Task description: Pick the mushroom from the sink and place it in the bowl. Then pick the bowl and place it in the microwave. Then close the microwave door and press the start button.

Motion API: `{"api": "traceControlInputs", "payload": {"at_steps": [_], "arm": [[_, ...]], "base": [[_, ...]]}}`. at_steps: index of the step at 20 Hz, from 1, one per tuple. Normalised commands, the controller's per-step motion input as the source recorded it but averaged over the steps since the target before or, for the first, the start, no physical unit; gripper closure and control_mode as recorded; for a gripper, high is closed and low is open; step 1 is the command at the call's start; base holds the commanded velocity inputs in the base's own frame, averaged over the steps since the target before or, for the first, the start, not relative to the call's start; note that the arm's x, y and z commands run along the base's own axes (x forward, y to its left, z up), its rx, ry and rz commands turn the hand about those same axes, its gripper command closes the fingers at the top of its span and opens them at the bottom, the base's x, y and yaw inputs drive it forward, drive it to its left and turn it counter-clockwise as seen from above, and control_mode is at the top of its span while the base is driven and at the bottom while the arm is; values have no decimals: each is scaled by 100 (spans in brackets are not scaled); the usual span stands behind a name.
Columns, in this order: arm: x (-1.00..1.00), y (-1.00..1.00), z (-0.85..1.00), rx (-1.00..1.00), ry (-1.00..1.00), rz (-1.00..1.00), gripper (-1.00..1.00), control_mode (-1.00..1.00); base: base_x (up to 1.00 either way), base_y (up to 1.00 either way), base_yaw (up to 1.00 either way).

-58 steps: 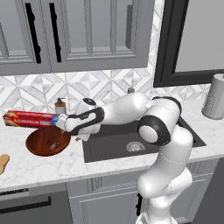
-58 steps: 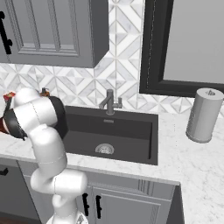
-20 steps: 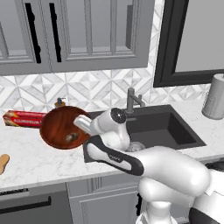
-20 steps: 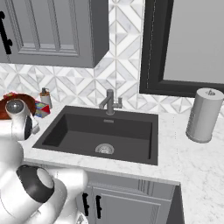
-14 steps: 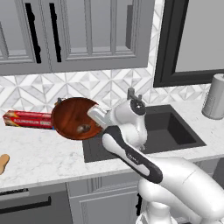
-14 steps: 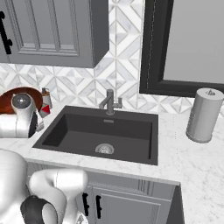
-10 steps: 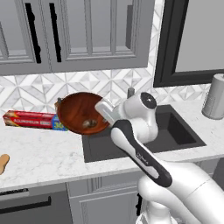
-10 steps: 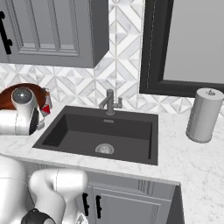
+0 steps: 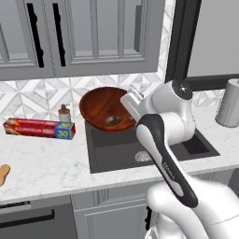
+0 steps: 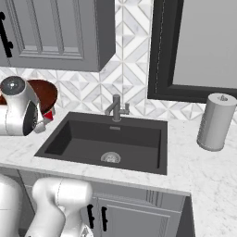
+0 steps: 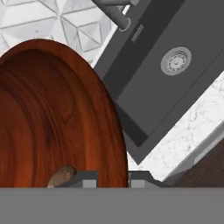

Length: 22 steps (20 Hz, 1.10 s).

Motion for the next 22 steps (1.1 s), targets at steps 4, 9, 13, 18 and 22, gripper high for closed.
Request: {"api": "traceControlInputs", "payload": {"at_steps": [4,9,13,18,22], "arm": [[-61,-57,31,2,5,-20,100,-100],[-57,-77,4,3,4,-23,100,-100],[-51,-68,15,8,1,-21,100,-100],[-8,-11,0,5,0,-10,100,-100],[-4,8,0,-1,0,-2,100,-100]], "base": [[0,0,0],[0,0,0],[0,0,0],[0,0,0],[0,0,0]]}}
